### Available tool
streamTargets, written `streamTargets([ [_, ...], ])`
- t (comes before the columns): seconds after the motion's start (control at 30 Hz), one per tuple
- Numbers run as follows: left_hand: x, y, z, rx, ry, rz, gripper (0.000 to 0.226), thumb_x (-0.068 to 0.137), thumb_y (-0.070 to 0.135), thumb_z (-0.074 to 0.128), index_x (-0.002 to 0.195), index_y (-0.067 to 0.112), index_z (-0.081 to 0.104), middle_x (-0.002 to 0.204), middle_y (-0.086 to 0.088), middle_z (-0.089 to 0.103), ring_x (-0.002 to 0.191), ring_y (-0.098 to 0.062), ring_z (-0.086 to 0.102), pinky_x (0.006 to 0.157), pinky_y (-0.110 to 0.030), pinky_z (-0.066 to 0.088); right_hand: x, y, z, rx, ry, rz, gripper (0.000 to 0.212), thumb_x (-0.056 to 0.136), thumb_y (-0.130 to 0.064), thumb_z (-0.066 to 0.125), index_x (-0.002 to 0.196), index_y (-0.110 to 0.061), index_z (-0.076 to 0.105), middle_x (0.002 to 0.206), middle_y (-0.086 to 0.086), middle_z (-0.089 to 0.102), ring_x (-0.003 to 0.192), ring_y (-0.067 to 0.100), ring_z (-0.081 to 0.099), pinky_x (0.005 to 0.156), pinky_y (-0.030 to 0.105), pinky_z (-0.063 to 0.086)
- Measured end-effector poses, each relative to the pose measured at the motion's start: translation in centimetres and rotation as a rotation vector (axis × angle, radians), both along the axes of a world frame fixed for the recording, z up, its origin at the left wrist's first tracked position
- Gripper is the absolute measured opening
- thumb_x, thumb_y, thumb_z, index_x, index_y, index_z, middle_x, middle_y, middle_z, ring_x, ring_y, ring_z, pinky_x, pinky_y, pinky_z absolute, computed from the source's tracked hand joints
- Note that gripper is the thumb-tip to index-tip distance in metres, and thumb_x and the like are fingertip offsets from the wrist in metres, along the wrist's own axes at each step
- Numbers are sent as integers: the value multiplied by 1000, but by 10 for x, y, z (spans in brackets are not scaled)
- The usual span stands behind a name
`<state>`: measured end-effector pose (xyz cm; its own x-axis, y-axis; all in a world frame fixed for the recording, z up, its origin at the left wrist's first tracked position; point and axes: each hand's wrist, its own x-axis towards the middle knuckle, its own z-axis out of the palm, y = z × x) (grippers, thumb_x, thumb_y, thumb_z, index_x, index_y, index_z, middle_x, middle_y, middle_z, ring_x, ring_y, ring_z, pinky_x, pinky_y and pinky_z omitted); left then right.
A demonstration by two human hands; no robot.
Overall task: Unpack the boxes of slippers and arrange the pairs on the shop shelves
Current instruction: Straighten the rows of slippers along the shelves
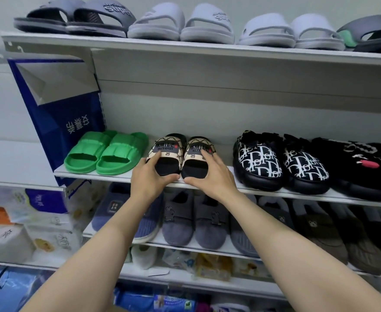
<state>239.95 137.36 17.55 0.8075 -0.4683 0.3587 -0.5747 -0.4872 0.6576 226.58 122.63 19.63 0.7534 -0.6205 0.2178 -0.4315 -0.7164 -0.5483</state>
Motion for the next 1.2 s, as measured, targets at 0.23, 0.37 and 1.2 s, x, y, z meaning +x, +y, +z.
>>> streamTargets([
  [0.23, -16, -9, -5, -17, -7, -28, 99, 59, 61, 86, 144, 23, 51, 131, -17, 60, 122, -35, 56, 106, -40, 43, -21, -6, -2, -18, 8, -27, 106, 74, -63, 76, 159, -36, 20, 168, 7, 12, 153, 28, 21, 119, 40, 27],
  [0.37, -22, -16, -7, -14, 11, -28, 100, 61, 62, 85, 146, 25, 48, 137, -17, 55, 126, -37, 51, 110, -41, 40, -24, -9, -4, -7, 24, -40, 105, 77, -61, 75, 159, -36, 15, 169, 6, 7, 153, 29, 17, 121, 41, 26],
  [1.2, -17, -1, -2, -29, 38, -21, 103, 64, 75, 72, 151, 30, 39, 149, -21, 41, 142, -34, 34, 116, -41, 31, -8, 6, 9, -132, 10, -81, 90, 90, -65, 57, 159, -19, 21, 168, 12, 12, 155, 27, 8, 124, 39, 15],
])
